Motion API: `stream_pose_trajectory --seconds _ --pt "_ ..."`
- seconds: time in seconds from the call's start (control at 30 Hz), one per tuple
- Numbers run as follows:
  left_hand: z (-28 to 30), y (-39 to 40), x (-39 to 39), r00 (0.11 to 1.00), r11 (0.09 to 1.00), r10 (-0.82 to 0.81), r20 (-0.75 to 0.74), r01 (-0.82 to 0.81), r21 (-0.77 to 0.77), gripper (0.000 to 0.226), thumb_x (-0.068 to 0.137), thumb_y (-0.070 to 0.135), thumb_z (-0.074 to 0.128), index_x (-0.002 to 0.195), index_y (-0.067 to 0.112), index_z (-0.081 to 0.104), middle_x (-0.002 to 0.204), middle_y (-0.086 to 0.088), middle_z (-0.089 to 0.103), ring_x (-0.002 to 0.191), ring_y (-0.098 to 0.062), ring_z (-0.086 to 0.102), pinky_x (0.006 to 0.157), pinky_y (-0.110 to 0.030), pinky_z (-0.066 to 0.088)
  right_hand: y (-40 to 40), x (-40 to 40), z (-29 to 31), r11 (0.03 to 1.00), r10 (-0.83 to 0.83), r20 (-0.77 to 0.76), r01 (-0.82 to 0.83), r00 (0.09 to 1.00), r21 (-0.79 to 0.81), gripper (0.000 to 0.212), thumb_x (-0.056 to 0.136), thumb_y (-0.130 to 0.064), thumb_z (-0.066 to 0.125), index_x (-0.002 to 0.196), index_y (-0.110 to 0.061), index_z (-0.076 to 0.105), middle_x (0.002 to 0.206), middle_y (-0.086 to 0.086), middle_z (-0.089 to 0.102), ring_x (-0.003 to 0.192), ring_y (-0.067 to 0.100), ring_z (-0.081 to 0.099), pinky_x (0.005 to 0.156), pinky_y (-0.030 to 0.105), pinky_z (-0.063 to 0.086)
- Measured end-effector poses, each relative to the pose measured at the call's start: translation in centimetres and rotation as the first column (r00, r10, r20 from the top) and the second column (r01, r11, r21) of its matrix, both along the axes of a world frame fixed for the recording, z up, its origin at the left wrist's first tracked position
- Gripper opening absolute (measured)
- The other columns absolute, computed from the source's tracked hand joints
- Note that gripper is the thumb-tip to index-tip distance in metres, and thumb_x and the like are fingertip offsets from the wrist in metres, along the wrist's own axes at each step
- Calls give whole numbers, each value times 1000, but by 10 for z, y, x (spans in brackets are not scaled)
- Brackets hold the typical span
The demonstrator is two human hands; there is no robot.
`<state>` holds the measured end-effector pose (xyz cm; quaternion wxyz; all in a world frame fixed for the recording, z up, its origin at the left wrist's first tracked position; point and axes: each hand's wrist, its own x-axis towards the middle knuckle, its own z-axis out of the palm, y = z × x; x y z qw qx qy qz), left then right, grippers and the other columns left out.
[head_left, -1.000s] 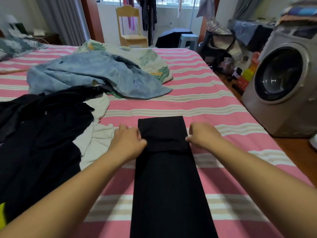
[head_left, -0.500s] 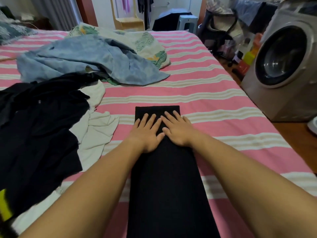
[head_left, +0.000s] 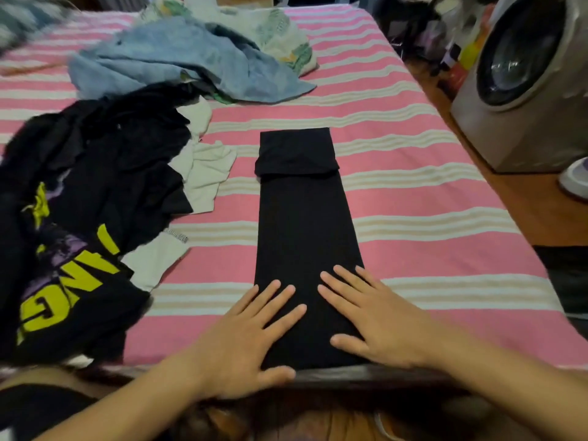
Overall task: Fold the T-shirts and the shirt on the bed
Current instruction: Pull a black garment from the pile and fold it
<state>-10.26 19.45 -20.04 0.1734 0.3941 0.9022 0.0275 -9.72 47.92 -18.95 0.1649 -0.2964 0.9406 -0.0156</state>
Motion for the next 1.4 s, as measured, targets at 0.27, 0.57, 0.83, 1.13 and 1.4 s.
stream_pose_trajectory --seconds 0.27,0.57,0.83,1.13,1.4 --pt "-19 -24 21 956 994 -19 -294 50 101 97 69 11 83 154 27 39 157 1 43 145 -20 41 114 -40 39 31 38 -12 990 131 -144 -138 981 -39 77 93 -28 48 162 -29 13 169 -4 10 156 16 1 125 42 16" --pt "-16 -28 4 946 971 -47 -321 119 208 55 90 14 51 142 30 58 145 10 57 136 -14 53 115 -40 41 30 27 -15 948 79 -367 -184 927 -260 49 86 -4 64 133 -21 66 137 -3 63 123 18 63 97 37 56" --pt "55 -38 32 921 943 -21 390 -112 313 40 87 45 49 121 30 65 110 8 72 103 -9 65 96 -37 51 25 63 64 966 37 249 30 968 -258 55 80 -8 52 125 -38 57 119 -20 68 108 1 62 93 26 49" --pt "36 26 -85 175 5 323 930 -983 183 28 98 22 63 121 6 66 114 -13 74 99 -27 72 77 -36 57 -6 -87 34 230 -583 626 844 518 -485 19 93 -27 67 103 -10 67 92 2 73 80 23 69 73 35 55" --pt "8 32 -55 239 -133 486 841 -930 342 43 95 12 63 132 23 45 135 2 56 112 -19 63 98 -40 53 -21 -61 11 290 -781 397 843 482 -453 46 91 -27 67 131 -14 47 129 3 58 114 25 58 88 35 45"
